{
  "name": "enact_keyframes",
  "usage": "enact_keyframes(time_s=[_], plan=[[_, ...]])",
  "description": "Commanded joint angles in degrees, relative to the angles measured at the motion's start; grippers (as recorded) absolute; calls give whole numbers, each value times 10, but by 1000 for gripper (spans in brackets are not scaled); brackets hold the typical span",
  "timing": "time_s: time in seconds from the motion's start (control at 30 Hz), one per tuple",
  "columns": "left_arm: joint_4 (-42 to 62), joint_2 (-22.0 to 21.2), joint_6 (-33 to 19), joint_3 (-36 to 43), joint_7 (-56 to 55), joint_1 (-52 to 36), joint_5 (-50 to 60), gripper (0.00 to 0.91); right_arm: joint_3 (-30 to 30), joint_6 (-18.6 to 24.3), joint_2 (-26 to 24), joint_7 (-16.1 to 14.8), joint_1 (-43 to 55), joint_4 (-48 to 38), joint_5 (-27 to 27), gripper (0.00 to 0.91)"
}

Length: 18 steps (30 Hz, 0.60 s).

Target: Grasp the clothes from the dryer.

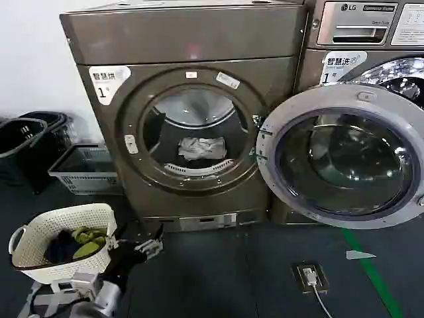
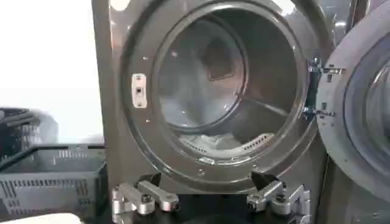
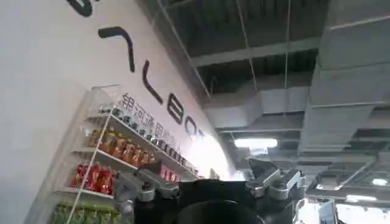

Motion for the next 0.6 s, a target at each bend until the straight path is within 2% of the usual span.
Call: enact_keyframes(time_s=[0.03, 0.6], plan=[[-2, 1, 0, 0, 2, 2, 3, 907, -7, 17, 1, 0, 2, 3, 17, 907], [-11, 3, -1, -1, 4, 0, 0, 907, -10, 33, -2, 1, 7, 3, 31, 907]])
